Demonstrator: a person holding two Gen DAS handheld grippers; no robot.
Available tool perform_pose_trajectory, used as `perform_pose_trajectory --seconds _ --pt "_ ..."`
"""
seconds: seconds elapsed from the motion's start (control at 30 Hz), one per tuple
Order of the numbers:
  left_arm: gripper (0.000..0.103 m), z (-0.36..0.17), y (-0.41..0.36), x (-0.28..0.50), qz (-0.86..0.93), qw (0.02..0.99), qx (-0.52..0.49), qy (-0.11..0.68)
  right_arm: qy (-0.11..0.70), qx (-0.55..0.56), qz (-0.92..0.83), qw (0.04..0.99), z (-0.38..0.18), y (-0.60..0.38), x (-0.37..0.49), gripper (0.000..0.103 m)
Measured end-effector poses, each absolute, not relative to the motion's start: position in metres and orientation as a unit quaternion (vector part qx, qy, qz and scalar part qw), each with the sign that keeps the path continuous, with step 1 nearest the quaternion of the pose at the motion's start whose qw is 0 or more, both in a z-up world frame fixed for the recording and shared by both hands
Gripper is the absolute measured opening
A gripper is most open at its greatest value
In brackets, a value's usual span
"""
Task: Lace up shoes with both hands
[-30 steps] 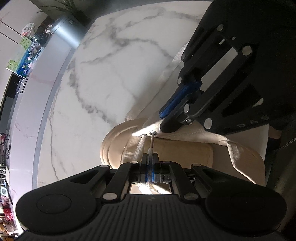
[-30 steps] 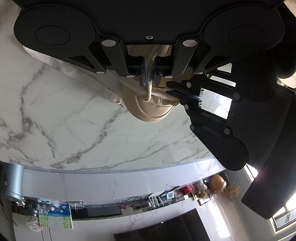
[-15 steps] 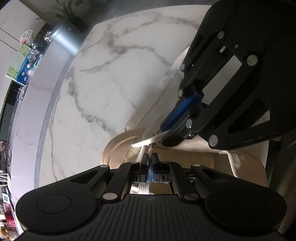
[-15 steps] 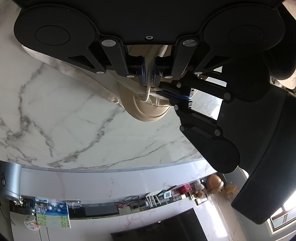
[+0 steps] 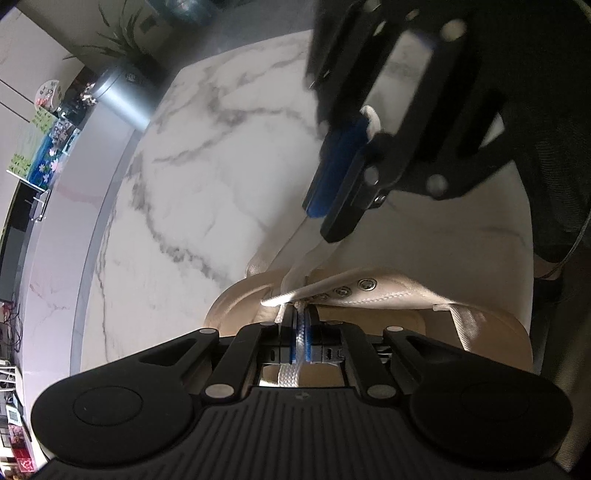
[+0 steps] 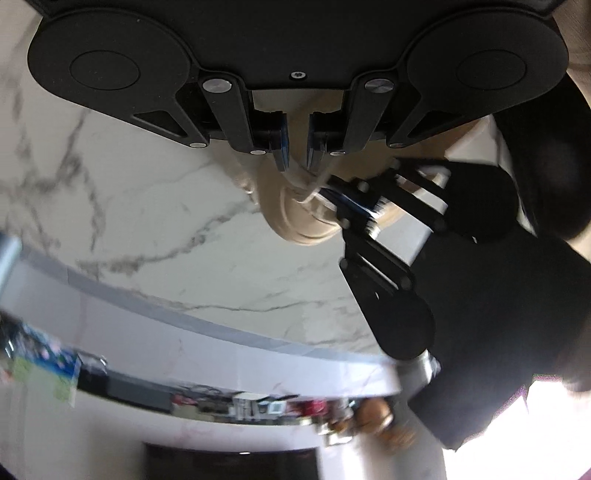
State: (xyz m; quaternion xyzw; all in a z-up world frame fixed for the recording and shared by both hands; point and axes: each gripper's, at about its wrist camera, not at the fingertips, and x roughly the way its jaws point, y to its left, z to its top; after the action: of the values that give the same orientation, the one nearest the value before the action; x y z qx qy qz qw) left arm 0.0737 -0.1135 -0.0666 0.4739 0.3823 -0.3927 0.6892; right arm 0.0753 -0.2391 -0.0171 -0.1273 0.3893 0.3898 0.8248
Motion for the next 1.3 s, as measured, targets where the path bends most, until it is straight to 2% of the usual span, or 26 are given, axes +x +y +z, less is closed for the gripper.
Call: perform_pose_trajectory --seconds 0.33,0.97,1.07,1.13,1.27,1.3 --pt "0.005 -0.071 -0.108 0.080 -0.408 0.683 0.474 0.377 0.375 -0.186 0.510 0.751 -0.044 -0.225 0.104 0.009" --pt "0.005 -0.074 -0.105 0.082 -0.417 0.681 0.470 0.376 0.341 -0.242 0.554 0.720 -0.048 -0.218 0.117 0.009" --pt "0.005 -0.074 -0.106 0.082 -0.417 0.681 0.470 0.375 0.335 -0.249 0.562 0.714 -0.048 -0.217 0.117 0.007" --pt "0.005 -0.074 -0.105 0.083 -0.416 0.684 0.466 0.376 0.332 -0.252 0.566 0.711 -0.048 -0.216 0.115 0.002" --pt "0.005 -0.071 -0.101 0.081 -0.410 0.697 0.451 0.378 0.330 -0.259 0.560 0.714 -0.045 -0.214 0.108 0.001" --pt "0.009 -0.069 -0.100 0.080 -0.407 0.701 0.446 0.379 0.331 -0.259 0.558 0.716 -0.044 -0.214 0.106 0.001"
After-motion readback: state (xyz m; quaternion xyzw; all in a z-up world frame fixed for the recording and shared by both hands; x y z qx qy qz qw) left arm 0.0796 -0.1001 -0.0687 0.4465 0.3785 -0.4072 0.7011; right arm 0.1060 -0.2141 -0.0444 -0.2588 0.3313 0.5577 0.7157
